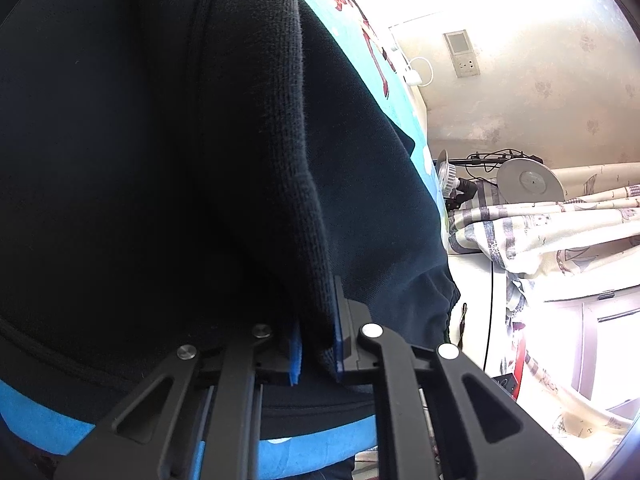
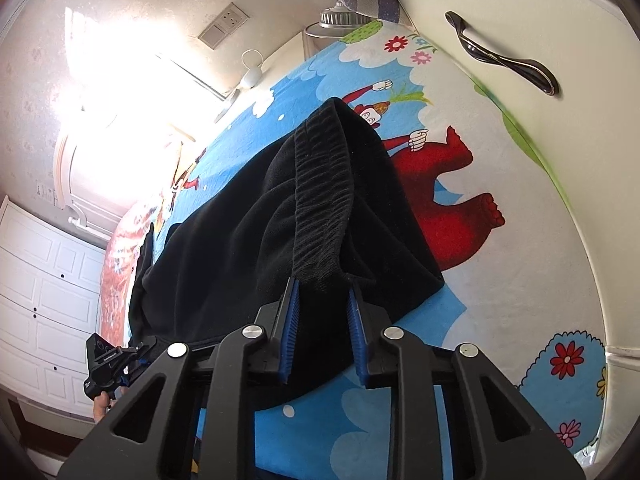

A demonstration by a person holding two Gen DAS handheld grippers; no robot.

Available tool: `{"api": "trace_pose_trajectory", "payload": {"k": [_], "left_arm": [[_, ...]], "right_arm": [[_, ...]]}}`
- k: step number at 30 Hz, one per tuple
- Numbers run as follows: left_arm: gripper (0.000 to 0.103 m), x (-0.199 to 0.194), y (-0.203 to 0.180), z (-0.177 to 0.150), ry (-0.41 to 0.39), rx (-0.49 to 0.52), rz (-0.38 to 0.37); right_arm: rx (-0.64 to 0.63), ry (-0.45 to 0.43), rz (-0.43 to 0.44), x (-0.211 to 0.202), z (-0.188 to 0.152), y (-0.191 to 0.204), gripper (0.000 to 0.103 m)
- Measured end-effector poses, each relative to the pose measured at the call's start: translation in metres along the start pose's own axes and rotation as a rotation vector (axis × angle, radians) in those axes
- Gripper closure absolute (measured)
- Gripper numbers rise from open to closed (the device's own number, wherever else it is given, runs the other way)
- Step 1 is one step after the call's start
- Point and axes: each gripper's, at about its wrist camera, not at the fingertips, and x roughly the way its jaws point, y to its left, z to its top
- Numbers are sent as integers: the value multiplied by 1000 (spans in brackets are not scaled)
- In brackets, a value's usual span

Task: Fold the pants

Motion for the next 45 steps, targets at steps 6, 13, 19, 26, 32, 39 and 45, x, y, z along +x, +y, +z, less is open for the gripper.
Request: {"api": "trace_pose_trajectory", "payload": {"k": [6,13,19,26,32,39,45], "left_arm": [[95,-27,-27,-18,-49,20,-9],[95,-22,-32,-65,-16,79,43],[81,-16,-1,-68,48,22,91],[50,-90,-38,-27,-238,208,350],[47,-71,-85,103,-297,347,641],[45,21,-71,241,-118,265,916],[72,47,-53,272,-38,214,1001]], "right_arm": [[-57,-82,-44,-25,3,16,92],[-104,-120,-224,-25,-1,8,93],[-135,-84,-321,2,-13,-5,93],[-211,-174,-479,-18,-20,19,69],[-399,-230,-443,-11,-33,72,33],[-529,-136,-471,54,-60,102,20],[-586,-114,-525,67,-71,98,15]]}}
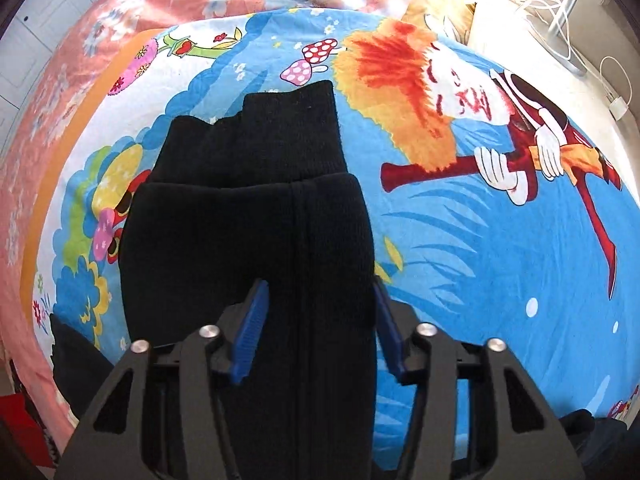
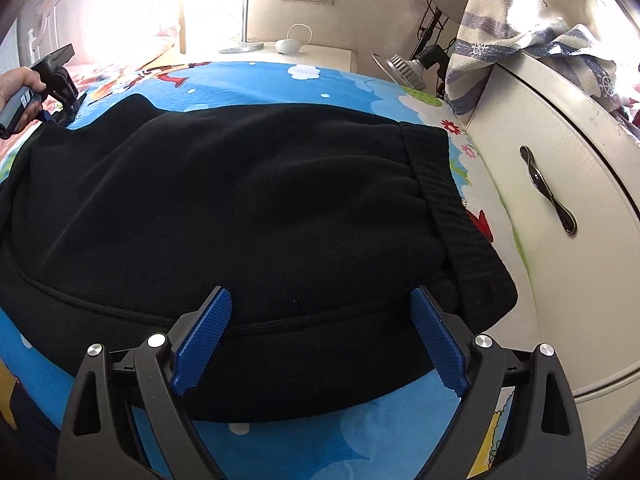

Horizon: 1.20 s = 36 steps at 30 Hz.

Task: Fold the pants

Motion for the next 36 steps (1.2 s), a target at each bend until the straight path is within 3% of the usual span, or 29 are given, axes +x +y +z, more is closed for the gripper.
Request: {"api": "trace_pose_trajectory", "payload": {"k": [1,4,6,8,11,13,15,18,20,22,25,28,33,35,36], "left_arm": [[90,-5,6,2,3,-3,-12],[90,-41,42,2,-58,-48,-81],[90,-74,82,-11,-131,-118,-165],[90,-108,139,-42,-216,-224,-288],[90,-130,236,-119,-331,-426,-468],[95,-116,293,-174,-365,-558,-556],[96,-77,338,-222,-334,-664,-575],[94,-17,379,-280,-230,-788,-604],[88,-2,391,-304,-236,-816,-668],[64,2,400,-313,-271,-843,-738],[58,0,410,-305,-319,-866,-829],[59,3,416,-291,-313,-884,-841],[60,23,413,-255,-249,-878,-844],[85,25,409,-244,-220,-849,-818],[87,20,408,-243,-223,-847,-814]], "right_arm": [[6,4,5,1,1,-1,15],[0,3,5,2,0,-1,15],[2,-2,12,1,-1,-2,15],[6,-4,25,1,-2,-4,15],[9,-2,47,0,-3,-6,15],[7,4,56,-1,-2,-7,15],[1,12,61,-1,-1,-7,15],[-9,26,71,0,1,-8,14],[-10,40,75,-1,3,-8,14],[5,51,74,-3,4,-9,14],[47,24,110,-18,6,-8,14],[48,-13,218,-39,9,5,14],[-100,-30,332,-53,13,62,14],[-158,-27,383,-56,15,89,14],[-194,-25,404,-58,15,103,14]]}}
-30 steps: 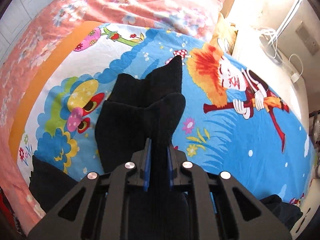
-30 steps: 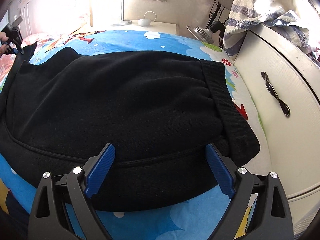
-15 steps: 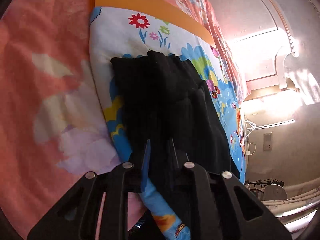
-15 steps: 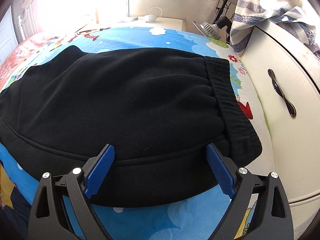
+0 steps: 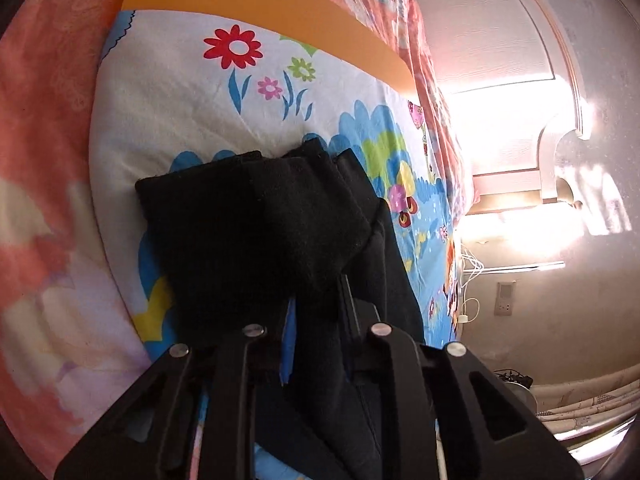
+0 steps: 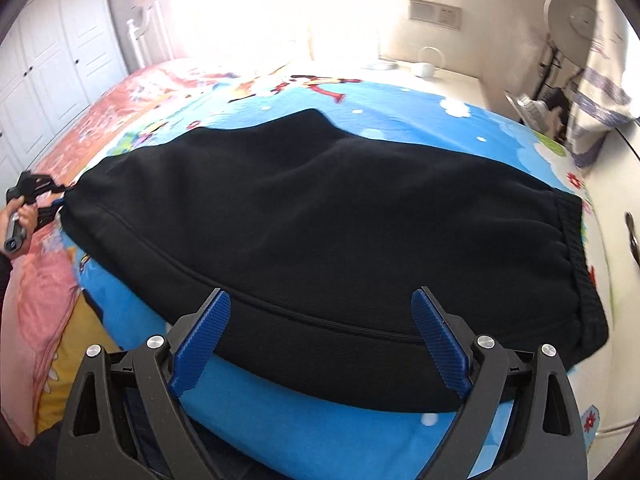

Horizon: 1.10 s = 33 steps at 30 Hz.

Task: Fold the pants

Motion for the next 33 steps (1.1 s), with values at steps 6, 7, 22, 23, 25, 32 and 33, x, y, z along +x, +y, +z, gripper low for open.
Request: {"api": "trace_pose_trajectory", "payload": {"k": [6,7,22,23,25,32,33], "left_arm": [[88,-51,-17,-18,-112,40,-8],[88,-52,-8,-20,-105,12,-4],[98,-51,26,-17,-96,42,16],[98,-55,24,-17,-117,63,38],[91,-49,38,-14,-105,11,71],[61,-40,42,-39,-18,3,-63],[61,-37,42,-38,-16,-1,-64]], "right_arm": [[-236,9,78,16,0,73,14],[-270,19,80,21,-2,82,14],[-310,82,106,55,-14,90,67],[-299,88,119,54,-14,88,69],[-298,96,128,56,-14,85,74],[-240,100,179,54,-13,76,76],[-230,104,188,52,-13,75,74]]}}
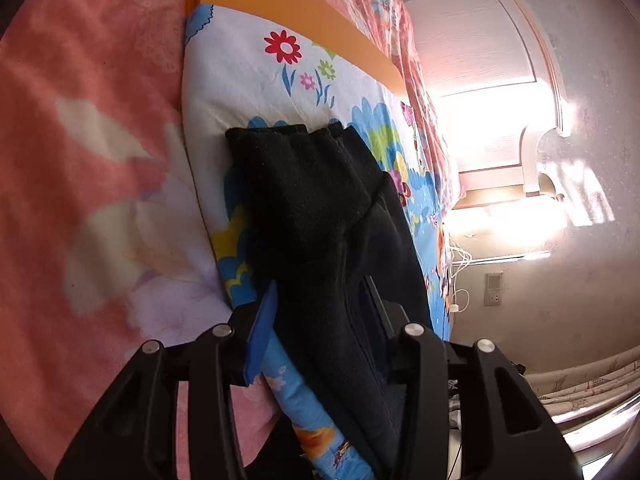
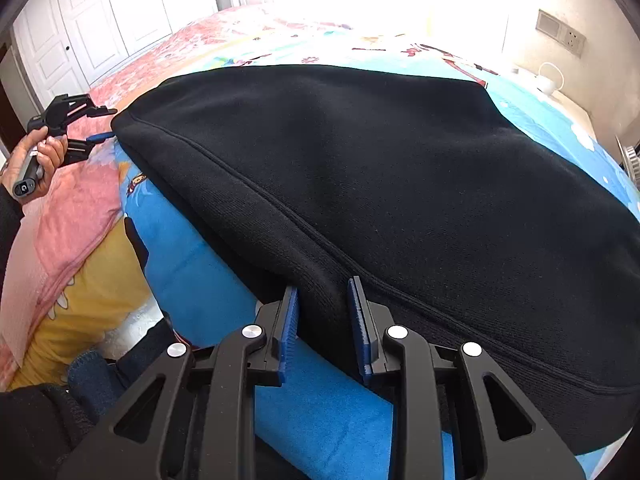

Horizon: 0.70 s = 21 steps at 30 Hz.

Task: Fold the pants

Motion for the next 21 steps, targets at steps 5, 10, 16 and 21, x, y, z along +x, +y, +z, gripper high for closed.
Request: {"api": "trace_pose_trajectory", "payload": {"k": [5,10,16,21], "left_arm": [[71,17,4,5,23,-44,9],[91,-1,-19,-3,-31,58,45],[92,1,-6,-2,-13,29,70],[92,-21,-31,-6,-63,83,37]], "right_arm": [[50,-92,-39,-43,-4,-19,14],[225,-114,-268,-73,-18,-91,20],[361,0,-377,-60,-54,-161,40],[321,14,-421,-58,-56,-156,38]]}}
